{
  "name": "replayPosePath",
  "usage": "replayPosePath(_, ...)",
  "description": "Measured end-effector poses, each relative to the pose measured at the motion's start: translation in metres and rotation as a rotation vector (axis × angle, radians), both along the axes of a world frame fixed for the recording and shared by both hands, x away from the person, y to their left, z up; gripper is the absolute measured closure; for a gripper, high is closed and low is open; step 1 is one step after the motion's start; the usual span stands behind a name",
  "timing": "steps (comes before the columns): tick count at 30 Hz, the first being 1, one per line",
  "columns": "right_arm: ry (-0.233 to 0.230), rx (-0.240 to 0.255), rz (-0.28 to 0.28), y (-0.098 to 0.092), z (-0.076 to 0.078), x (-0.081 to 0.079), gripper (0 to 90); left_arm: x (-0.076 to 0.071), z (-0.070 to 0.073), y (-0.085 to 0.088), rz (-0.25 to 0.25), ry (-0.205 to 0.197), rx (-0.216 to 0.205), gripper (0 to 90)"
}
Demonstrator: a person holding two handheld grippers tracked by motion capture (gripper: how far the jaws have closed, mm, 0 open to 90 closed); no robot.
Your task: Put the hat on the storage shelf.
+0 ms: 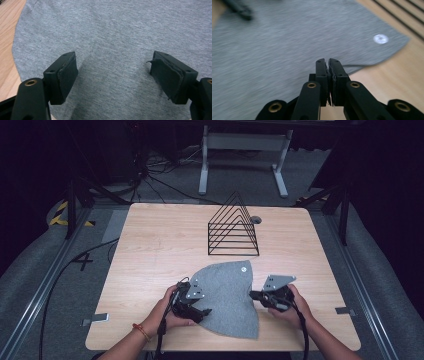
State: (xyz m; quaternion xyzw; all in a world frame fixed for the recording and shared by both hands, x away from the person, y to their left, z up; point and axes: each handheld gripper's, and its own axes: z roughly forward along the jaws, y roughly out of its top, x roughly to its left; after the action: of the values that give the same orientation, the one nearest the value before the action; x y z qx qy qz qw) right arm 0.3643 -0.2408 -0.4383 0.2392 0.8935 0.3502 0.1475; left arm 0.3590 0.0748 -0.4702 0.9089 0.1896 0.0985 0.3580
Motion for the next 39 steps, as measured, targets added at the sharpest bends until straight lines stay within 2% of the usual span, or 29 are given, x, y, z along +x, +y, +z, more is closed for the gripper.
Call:
replayPosePath(3,-0.014,-0.036,-0.009,0.006,0.001,0.028,83.7,0.004,0.000,0.006,0.009,0.005,0.004,22.1)
replayPosePath(5,-0.021,-0.028,-0.027,0.010,0.001,0.045,83.7,0.007,0.001,0.012,0.015,-0.005,0.007,22.4)
replayPosePath(8,-0.038,-0.029,-0.043,0.017,0.001,0.067,83.4,0.013,-0.001,0.021,0.043,0.016,-0.013,22.4)
replayPosePath(10,-0.021,-0.036,-0.047,0.021,-0.002,0.080,83.3,0.016,-0.001,0.027,0.052,0.013,-0.011,22.2)
replayPosePath(13,0.017,-0.065,-0.053,0.026,-0.006,0.093,83.1,0.019,-0.001,0.034,0.069,0.001,-0.007,22.3)
replayPosePath(16,0.038,-0.084,-0.026,0.029,-0.007,0.096,83.1,0.022,0.000,0.041,0.082,-0.020,0.008,22.6)
replayPosePath(17,0.042,-0.104,-0.025,0.030,-0.008,0.096,83.0,0.024,0.000,0.043,0.084,-0.021,0.012,22.6)
replayPosePath(18,0.041,-0.108,-0.024,0.030,-0.009,0.096,83.0,0.026,0.000,0.045,0.097,-0.008,0.008,22.8)
replayPosePath(21,0.070,-0.097,-0.030,0.027,-0.009,0.093,83.1,0.034,0.000,0.051,0.135,-0.002,0.004,23.1)
replayPosePath(23,0.065,-0.093,-0.035,0.024,-0.010,0.087,83.1,0.037,0.000,0.052,0.153,-0.004,-0.004,23.1)
replayPosePath(26,0.070,-0.107,-0.017,0.019,-0.009,0.071,83.0,0.043,0.000,0.052,0.145,-0.020,0.002,23.1)
replayPosePath(27,0.072,-0.107,-0.018,0.017,-0.009,0.065,83.0,0.047,0.001,0.051,0.146,0.000,0.005,23.2)
replayPosePath(33,0.101,-0.106,-0.024,0.005,-0.008,0.032,82.9,0.064,0.002,0.042,0.180,0.020,0.005,23.3)
replayPosePath(39,0.132,-0.100,-0.008,-0.002,-0.008,-0.003,82.4,0.073,0.004,0.024,0.186,0.001,0.019,25.2)
